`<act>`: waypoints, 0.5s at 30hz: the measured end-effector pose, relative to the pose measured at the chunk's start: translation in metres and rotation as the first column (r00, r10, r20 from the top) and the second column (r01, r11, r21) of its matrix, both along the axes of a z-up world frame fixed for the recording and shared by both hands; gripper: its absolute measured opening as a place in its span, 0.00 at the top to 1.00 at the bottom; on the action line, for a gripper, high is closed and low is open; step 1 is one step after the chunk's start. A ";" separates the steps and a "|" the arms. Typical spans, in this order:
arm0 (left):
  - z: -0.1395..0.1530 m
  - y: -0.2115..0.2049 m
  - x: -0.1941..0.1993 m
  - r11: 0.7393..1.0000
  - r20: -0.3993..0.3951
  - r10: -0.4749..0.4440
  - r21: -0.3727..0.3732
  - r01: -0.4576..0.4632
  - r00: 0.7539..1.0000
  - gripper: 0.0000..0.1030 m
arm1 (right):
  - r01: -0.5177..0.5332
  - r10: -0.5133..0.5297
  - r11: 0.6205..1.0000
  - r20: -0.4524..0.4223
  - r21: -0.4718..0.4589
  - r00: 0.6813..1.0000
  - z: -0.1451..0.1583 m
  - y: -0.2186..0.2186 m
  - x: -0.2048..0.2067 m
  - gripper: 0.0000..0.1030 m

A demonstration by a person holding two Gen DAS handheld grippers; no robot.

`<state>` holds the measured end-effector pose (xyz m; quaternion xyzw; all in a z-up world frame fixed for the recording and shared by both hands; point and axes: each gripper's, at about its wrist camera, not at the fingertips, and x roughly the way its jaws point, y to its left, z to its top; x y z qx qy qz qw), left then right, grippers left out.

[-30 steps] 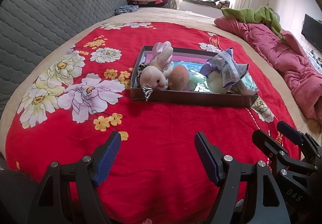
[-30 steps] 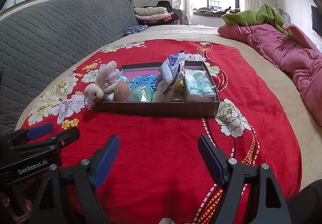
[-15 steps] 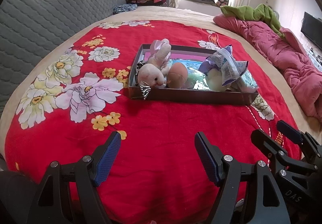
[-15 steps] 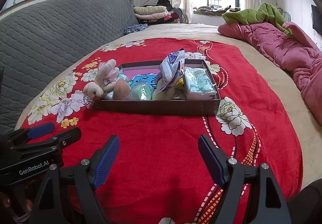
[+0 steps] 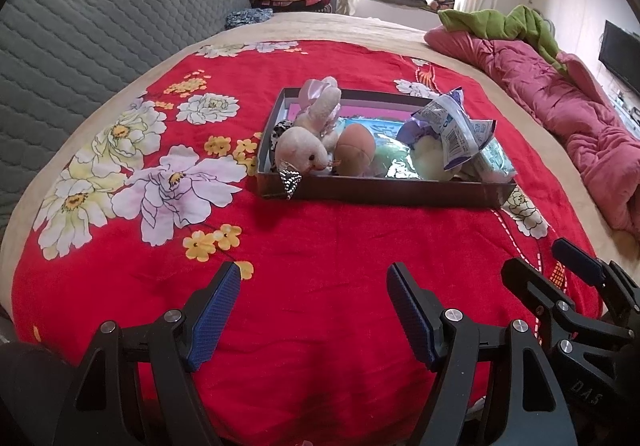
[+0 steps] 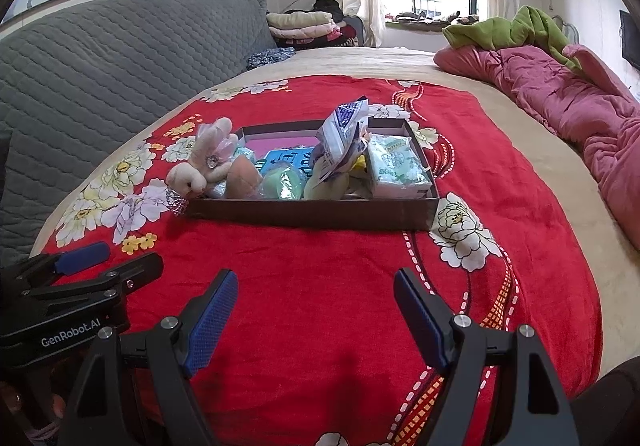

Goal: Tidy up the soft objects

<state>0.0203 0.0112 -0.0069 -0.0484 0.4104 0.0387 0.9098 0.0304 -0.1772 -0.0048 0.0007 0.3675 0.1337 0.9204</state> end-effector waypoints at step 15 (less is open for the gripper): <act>-0.004 0.001 0.002 1.000 -0.018 0.009 0.000 -0.009 1.000 0.26 | -0.006 0.006 1.000 -0.002 -0.003 1.000 -0.002 0.000 0.000 0.23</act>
